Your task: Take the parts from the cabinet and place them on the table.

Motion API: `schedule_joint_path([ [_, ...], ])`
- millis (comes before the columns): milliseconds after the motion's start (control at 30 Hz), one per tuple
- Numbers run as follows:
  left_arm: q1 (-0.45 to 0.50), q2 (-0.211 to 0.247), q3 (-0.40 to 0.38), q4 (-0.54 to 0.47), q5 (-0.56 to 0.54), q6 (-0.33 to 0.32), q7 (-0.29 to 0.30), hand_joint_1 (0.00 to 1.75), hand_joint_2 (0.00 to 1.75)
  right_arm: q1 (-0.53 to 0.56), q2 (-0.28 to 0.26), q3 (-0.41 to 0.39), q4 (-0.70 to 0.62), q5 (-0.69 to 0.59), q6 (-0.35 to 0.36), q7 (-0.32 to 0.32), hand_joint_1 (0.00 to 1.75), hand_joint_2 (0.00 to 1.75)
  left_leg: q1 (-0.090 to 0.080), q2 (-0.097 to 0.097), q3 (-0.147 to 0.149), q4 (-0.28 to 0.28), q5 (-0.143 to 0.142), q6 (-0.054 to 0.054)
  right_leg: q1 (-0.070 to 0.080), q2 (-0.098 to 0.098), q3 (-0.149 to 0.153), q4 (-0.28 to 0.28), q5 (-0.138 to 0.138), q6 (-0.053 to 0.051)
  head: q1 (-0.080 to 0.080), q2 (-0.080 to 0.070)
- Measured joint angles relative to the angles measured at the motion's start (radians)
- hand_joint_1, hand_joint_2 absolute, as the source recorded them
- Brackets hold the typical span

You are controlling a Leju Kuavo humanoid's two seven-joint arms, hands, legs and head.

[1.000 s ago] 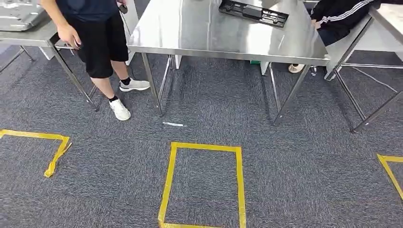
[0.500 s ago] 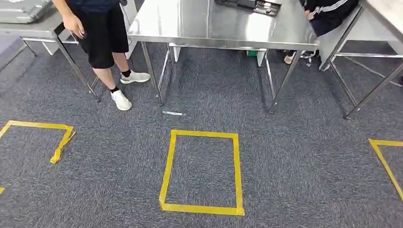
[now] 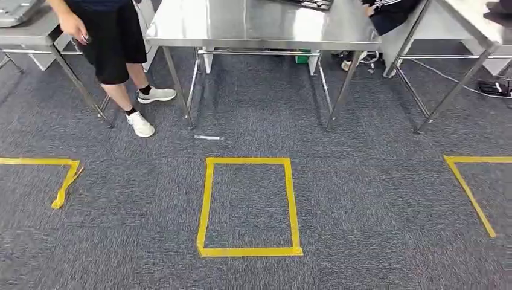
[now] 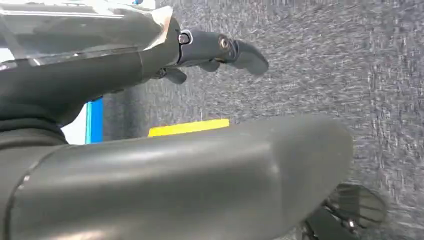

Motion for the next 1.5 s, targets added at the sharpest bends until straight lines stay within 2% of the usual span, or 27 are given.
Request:
schedule_joint_path([
  [67,0.001,0.0,0.0,0.0,0.0,0.001,-0.002,0.0,0.0,-0.003,0.0,0.0,0.0,0.0,-0.002,0.0,0.0,0.0,-0.005,0.027,-0.01,0.001,0.004,0.005,-0.001,-0.013,-0.078,0.16,-0.068,-0.006,0.003,0.0],
  [133,0.003,0.0,0.0,0.0,0.0,0.002,-0.003,0.0,0.0,0.003,0.0,0.0,0.0,-0.002,-0.002,0.001,0.0,0.0,-0.006,0.054,-0.016,0.001,0.008,0.007,-0.002,-0.017,-0.116,0.254,-0.09,0.004,0.003,0.0],
  [167,0.002,0.0,0.0,0.0,0.0,0.002,-0.004,0.0,0.0,0.006,0.0,0.0,0.0,-0.002,-0.002,0.001,0.0,0.0,-0.006,0.065,-0.017,0.001,0.008,0.006,-0.004,-0.019,-0.096,0.222,-0.073,0.012,0.004,0.0],
  [233,0.002,-0.001,0.0,0.0,0.0,0.001,-0.005,0.0,0.0,0.008,-0.001,0.0,0.0,-0.002,-0.003,0.001,0.0,0.0,-0.006,0.086,-0.014,0.001,0.009,0.003,-0.005,-0.04,0.002,0.049,-0.008,0.03,0.004,0.0],
  [267,0.001,-0.002,0.0,0.0,0.0,0.002,-0.005,0.0,0.0,0.006,-0.002,0.0,0.0,-0.002,-0.003,0.001,0.0,0.0,-0.007,0.095,-0.012,0.001,0.01,0.001,-0.004,-0.072,0.05,-0.037,0.018,0.033,0.005,0.0],
  [300,0.001,-0.002,0.0,0.0,0.0,0.001,-0.005,0.0,0.0,0.002,0.0,0.0,0.0,-0.002,-0.003,0.001,0.0,0.0,-0.015,0.104,-0.012,0.004,0.008,-0.005,0.0,-0.111,0.07,-0.088,0.021,0.025,0.007,0.0],
  [367,0.001,-0.002,0.0,0.0,0.0,0.002,-0.006,0.0,0.0,0.0,0.0,0.0,0.0,-0.002,-0.004,0.001,0.0,0.0,-0.02,0.118,-0.014,0.006,0.01,-0.015,0.005,-0.087,0.067,-0.082,0.032,0.005,0.0,0.0],
  [467,-0.002,-0.002,0.0,0.0,0.002,0.003,-0.005,0.0,0.0,0.01,-0.001,0.0,0.0,-0.002,-0.004,0.001,0.0,0.0,-0.016,0.139,-0.009,0.005,0.007,-0.028,0.001,-0.064,0.054,-0.086,0.038,-0.012,0.002,0.0],
  [500,-0.003,-0.002,0.0,0.0,0.002,0.004,-0.006,0.0,0.0,0.01,0.0,0.0,0.0,-0.002,-0.004,0.001,0.0,0.0,-0.009,0.11,-0.016,0.018,-0.004,-0.037,-0.012,-0.056,0.062,-0.087,0.043,-0.018,0.002,0.0],
  [567,-0.002,-0.002,0.0,0.0,0.002,0.007,-0.006,0.0,0.0,0.007,-0.002,0.0,0.0,-0.002,-0.004,0.001,0.0,0.0,-0.006,0.04,-0.055,0.11,-0.072,-0.041,-0.01,-0.041,0.055,-0.085,0.051,-0.033,-0.002,0.0],
  [633,0.002,-0.002,0.0,0.0,0.002,0.008,-0.005,0.0,0.0,0.004,0.0,0.0,0.0,-0.001,-0.004,0.001,0.0,0.0,-0.006,0.016,-0.123,0.259,-0.14,-0.044,-0.007,-0.021,0.048,-0.085,0.053,-0.037,-0.002,0.0],
  [700,0.004,-0.002,0.0,0.0,0.002,0.009,-0.002,0.0,0.0,0.008,0.001,0.0,0.0,-0.001,-0.004,0.001,0.0,0.0,-0.005,0.012,-0.158,0.331,-0.151,-0.044,-0.005,-0.002,0.047,-0.084,0.055,-0.039,-0.001,0.0],
  [733,0.005,-0.002,0.0,0.0,0.002,0.009,-0.001,0.0,0.0,0.01,0.001,0.0,0.0,-0.001,-0.005,0.0,0.0,0.0,-0.005,0.012,-0.151,0.314,-0.129,-0.043,-0.005,0.009,0.047,-0.082,0.056,-0.039,-0.002,0.0],
  [800,0.004,0.0,0.0,0.0,0.001,0.009,0.0,0.0,0.0,0.011,0.0,0.0,0.0,-0.001,-0.005,0.0,0.0,0.0,-0.004,0.001,-0.084,0.172,-0.041,-0.037,-0.005,0.036,0.047,-0.077,0.055,-0.038,-0.002,0.0],
  [833,0.004,0.001,0.0,0.0,0.001,0.009,0.001,0.0,0.0,0.009,0.001,0.0,0.0,-0.001,-0.005,0.0,0.0,0.0,0.0,-0.029,-0.041,0.083,0.0,-0.034,-0.006,0.049,0.047,-0.074,0.055,-0.038,-0.002,0.0],
  [867,0.004,0.002,0.0,0.0,0.001,0.009,0.002,0.0,0.0,0.008,0.003,0.0,0.0,-0.001,-0.005,0.0,0.0,0.0,0.002,-0.075,-0.021,0.04,-0.004,-0.031,0.0,0.058,0.043,-0.07,0.055,-0.034,-0.001,0.0],
  [933,0.003,0.002,-0.001,0.0,0.0,0.009,0.002,0.0,0.0,0.005,0.002,0.0,0.0,-0.002,-0.006,-0.001,0.0,0.0,0.0,-0.06,-0.022,0.026,-0.007,-0.031,0.002,0.076,0.025,-0.065,0.059,-0.019,0.001,0.0],
  [1133,0.002,0.002,-0.001,0.0,0.0,0.009,0.002,0.0,0.0,0.006,0.002,0.0,0.0,-0.002,-0.006,-0.001,0.0,0.0,-0.002,-0.056,-0.023,0.027,-0.007,-0.028,0.001,0.082,0.022,-0.067,0.061,-0.015,-0.001,0.0],
  [1167,0.002,0.001,-0.001,0.0,0.0,0.009,0.003,0.0,0.0,0.011,0.001,0.0,0.0,-0.002,-0.006,-0.001,0.0,0.0,-0.006,-0.042,-0.023,0.025,-0.004,-0.021,-0.003,0.096,0.01,-0.069,0.064,-0.008,0.0,0.0],
  [1200,0.0,0.001,-0.001,0.0,0.0,0.01,0.002,0.0,0.0,0.013,0.0,0.0,0.0,-0.002,-0.007,-0.001,0.0,0.0,0.0,-0.012,-0.024,0.015,0.006,-0.002,0.001,0.015,-0.017,-0.013,0.031,-0.005,0.003,0.0],
  [1233,0.004,0.001,-0.001,0.0,0.0,0.01,0.003,0.0,0.0,0.007,0.001,0.0,0.0,-0.002,-0.007,-0.001,0.0,0.0,-0.002,0.035,-0.029,0.016,0.005,0.002,-0.004,-0.015,-0.126,0.212,-0.069,-0.009,0.009,0.0],
  [1267,0.004,0.001,-0.001,0.0,0.0,0.01,0.003,0.0,0.0,0.015,0.0,0.0,0.0,-0.002,-0.007,-0.001,0.0,0.0,-0.001,0.072,-0.029,0.017,0.005,0.001,-0.013,-0.024,-0.109,0.202,-0.048,0.018,0.011,0.0],
  [1300,0.004,0.0,-0.001,0.0,0.0,0.01,0.003,0.0,0.0,0.015,-0.002,0.0,0.0,-0.002,-0.007,-0.001,0.0,0.0,0.001,0.083,-0.028,0.017,0.004,-0.002,-0.016,-0.034,-0.063,0.116,-0.016,0.03,0.01,0.0],
  [1333,0.003,0.0,-0.001,0.0,0.0,0.009,0.003,0.0,0.0,0.014,-0.002,0.0,0.0,-0.001,-0.007,-0.001,0.0,0.0,0.001,0.093,-0.025,0.018,0.002,-0.005,-0.017,-0.061,-0.009,0.018,0.015,0.04,0.011,0.0],
  [1367,0.002,0.001,-0.001,0.0,0.0,0.009,0.003,0.0,0.0,0.011,-0.001,0.0,0.0,0.001,-0.007,-0.001,0.0,0.0,-0.004,0.102,-0.021,0.019,-0.001,-0.013,-0.017,-0.124,0.034,-0.059,0.032,0.039,0.013,0.0],
  [1400,0.003,0.001,-0.001,0.0,0.0,0.009,0.003,0.0,0.0,0.006,0.0,0.0,0.0,0.002,-0.007,-0.001,0.0,0.0,-0.011,0.112,-0.02,0.021,-0.008,-0.022,-0.008,-0.125,0.035,-0.061,0.041,0.028,0.012,0.0],
  [1500,-0.002,0.001,-0.001,0.0,0.0,0.009,0.004,0.0,0.0,0.008,0.0,0.0,0.0,0.004,-0.006,-0.001,0.0,0.0,-0.008,0.14,-0.008,0.016,-0.008,-0.037,-0.003,-0.087,0.019,-0.055,0.042,0.003,0.002,0.0],
])
